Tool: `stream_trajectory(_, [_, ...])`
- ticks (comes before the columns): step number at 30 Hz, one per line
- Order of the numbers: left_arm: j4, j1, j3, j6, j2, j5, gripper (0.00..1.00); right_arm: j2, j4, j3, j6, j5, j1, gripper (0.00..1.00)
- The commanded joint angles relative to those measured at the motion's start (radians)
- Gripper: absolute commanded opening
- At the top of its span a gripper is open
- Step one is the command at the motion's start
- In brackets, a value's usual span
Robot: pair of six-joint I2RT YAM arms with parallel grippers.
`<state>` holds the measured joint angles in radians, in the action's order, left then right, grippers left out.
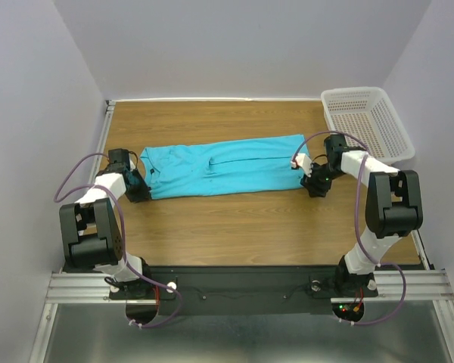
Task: Fold and stack the t-shirts
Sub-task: Fold the tshirt
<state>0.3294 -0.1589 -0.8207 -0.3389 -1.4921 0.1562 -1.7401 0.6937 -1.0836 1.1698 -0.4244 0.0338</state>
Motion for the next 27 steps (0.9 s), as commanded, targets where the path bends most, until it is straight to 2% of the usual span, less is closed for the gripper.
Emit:
stream_trajectory(1, [0.022,-0.01,-0.043,0.028,0.001,-0.001,0.0,0.045,0.003,-0.048,0.04,-0.014,-0.006,0.53])
stream_trajectory(12, [0.023,-0.014,-0.046,0.034,-0.003,0.022,0.0,0.125,0.033,-0.015,0.096,-0.062,-0.005,0.52])
stream_trajectory(22, [0.02,-0.016,-0.043,0.037,-0.016,0.037,0.0,0.004,0.038,-0.032,0.099,-0.045,-0.003,0.5])
stream_trajectory(27, [0.016,-0.016,-0.049,0.038,-0.026,0.032,0.0,-0.03,0.036,-0.033,0.094,-0.025,-0.005,0.41])
